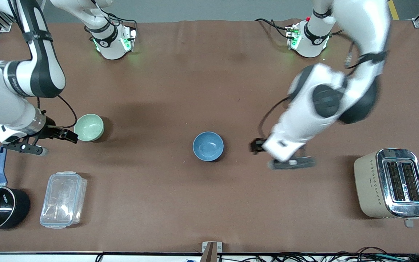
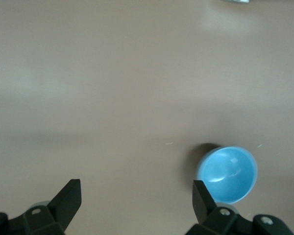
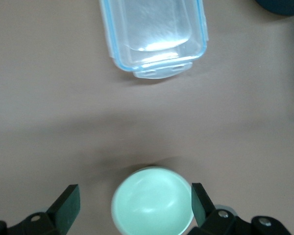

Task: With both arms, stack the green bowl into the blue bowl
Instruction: 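Release the blue bowl while the right gripper reaches the green bowl, then grasp the rim of the pale green bowl with the right gripper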

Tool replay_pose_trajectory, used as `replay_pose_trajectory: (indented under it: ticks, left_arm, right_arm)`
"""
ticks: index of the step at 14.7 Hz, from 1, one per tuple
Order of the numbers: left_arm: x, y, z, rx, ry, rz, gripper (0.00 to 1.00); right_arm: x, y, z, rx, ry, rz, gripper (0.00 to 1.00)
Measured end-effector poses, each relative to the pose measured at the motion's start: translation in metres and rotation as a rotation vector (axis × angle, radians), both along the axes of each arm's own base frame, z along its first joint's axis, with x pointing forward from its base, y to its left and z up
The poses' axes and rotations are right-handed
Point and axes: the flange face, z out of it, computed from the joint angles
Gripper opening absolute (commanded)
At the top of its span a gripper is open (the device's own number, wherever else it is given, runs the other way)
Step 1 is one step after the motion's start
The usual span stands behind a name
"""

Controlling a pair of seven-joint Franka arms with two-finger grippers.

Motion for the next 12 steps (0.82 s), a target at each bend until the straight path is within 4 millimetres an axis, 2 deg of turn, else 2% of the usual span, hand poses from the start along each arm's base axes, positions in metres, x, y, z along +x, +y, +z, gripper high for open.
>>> replay_pose_trajectory:
  ticks: [2, 4, 6, 9, 12]
  left_arm:
    - [-0.006, 0.053, 0.042, 0.019, 0.003, 0.002, 1.00]
    - [-0.014, 0.081, 0.067, 0.030, 0.011, 0.018, 1.00]
    - [-0.025, 0.099, 0.083, 0.044, 0.034, 0.006, 1.00]
    - [-0.039, 0.115, 0.110, 0.053, 0.022, -0.052, 1.00]
    - [-0.058, 0.151, 0.133, 0.075, 0.029, -0.066, 1.00]
  right_arm:
    - [-0.023, -0.041, -0.036, -0.009, -0.051, 0.030, 1.00]
    - [-0.045, -0.058, -0.063, -0.010, -0.048, 0.042, 1.00]
    - [-0.057, -0.054, -0.080, -0.007, -0.033, 0.052, 0.97]
    - [-0.067, -0.043, -0.109, -0.003, -0.022, 0.071, 0.77]
    - [-0.072, -0.041, -0.128, 0.001, 0.001, 0.075, 0.60]
